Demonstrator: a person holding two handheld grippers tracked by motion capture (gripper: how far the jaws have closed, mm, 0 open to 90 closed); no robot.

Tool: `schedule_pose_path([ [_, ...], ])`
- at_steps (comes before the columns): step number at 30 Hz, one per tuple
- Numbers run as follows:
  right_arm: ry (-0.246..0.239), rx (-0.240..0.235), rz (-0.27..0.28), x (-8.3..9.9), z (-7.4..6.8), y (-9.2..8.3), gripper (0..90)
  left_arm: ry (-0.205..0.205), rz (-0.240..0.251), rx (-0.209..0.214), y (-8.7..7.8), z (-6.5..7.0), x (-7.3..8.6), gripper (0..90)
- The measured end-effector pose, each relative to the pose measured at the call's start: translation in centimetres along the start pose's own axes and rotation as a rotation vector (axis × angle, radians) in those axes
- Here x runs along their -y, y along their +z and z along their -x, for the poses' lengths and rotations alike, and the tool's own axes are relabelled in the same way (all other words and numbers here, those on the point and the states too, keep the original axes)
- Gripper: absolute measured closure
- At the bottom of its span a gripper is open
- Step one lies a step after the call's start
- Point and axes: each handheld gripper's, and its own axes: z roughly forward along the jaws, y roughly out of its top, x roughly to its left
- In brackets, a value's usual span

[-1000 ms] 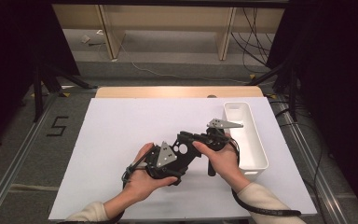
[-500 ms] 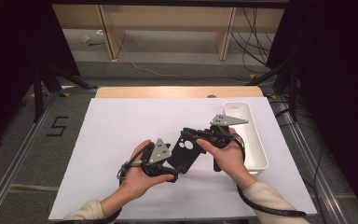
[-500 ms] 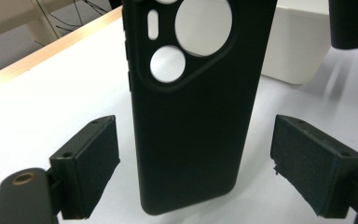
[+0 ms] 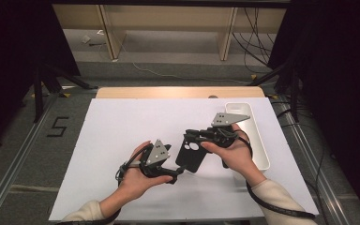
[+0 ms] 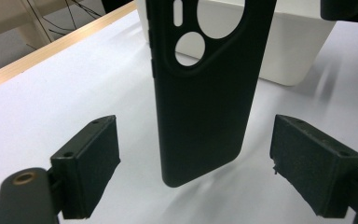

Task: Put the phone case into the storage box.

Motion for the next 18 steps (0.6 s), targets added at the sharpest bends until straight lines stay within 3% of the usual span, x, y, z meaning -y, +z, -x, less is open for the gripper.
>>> schedule_pose_path([
  [4,-0.043,-0.029,-0.030,-0.3,0.1,-0.3,77.8,0.005,0.001,0.008,0.0,0.0,0.0,15.8],
  [18,-0.124,-0.098,-0.086,-0.7,0.4,-1.1,77.8,0.009,0.007,0.039,0.3,0.2,0.0,17.3],
])
